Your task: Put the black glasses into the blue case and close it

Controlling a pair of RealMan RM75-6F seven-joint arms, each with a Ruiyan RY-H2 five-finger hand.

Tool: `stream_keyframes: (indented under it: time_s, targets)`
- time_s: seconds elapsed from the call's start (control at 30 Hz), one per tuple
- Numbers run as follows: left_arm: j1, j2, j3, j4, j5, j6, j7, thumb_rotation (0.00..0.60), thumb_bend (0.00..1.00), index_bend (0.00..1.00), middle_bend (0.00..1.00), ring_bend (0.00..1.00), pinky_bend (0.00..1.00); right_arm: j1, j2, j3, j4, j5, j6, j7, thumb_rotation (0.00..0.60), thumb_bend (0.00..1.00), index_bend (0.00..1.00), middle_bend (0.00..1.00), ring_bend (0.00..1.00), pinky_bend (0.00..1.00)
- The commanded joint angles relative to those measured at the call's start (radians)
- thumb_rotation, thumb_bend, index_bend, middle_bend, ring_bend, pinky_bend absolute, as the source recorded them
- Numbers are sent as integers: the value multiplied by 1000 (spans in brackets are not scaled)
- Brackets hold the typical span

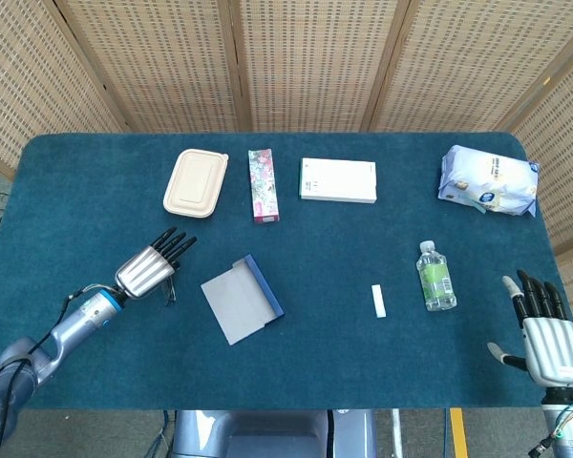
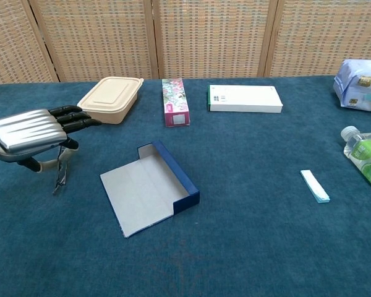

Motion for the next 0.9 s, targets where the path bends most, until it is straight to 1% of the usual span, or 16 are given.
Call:
stream_keyframes:
  time_s: [0.03, 0.17, 0.27, 0.47, 0.6, 0.63, 0.73, 0.9]
  targets:
    - [5, 4, -6, -6, -9, 12, -10, 600, 436, 653, 0, 0, 0, 0, 0, 0, 0, 0, 0, 0, 600, 0, 64, 0, 0, 0]
    - [15, 24, -17, -36, -23, 48, -36, 600, 448, 659, 0, 0, 0, 0, 1, 0, 0, 0, 0, 0, 600, 0, 64, 0, 0, 0]
    - [20, 54, -23, -82, -28, 88, -63, 600, 458, 664, 0, 0, 0, 0, 1, -1, 0, -1, 0, 1, 600, 0, 64, 0, 0, 0]
    - [14, 123, -36, -196, -29, 139, -42, 600, 478, 672, 0, 0, 0, 0, 1, -1, -1, -1, 0, 0, 600, 0, 64, 0, 0, 0]
    - [5, 183, -39, -340, -20, 154, 22, 600, 481, 673, 0, 0, 0, 0, 1, -1, -2, -2, 0, 0, 600, 0, 64, 0, 0, 0]
    - [-5, 202, -39, -419, -11, 152, 53, 600, 481, 672, 0, 0, 0, 0, 1, -1, -1, -2, 0, 0, 600, 0, 64, 0, 0, 0]
    - [-26, 247, -54, -598, -17, 104, 168, 600, 481, 673, 0, 0, 0, 0, 2, -2, -2, -2, 0, 1, 600, 0, 64, 0, 0, 0]
    - [-46, 261, -81, -766, -49, 27, 284, 600, 479, 673, 0, 0, 0, 0, 3, -2, -2, -2, -1, 4, 600, 0, 64, 0, 0, 0]
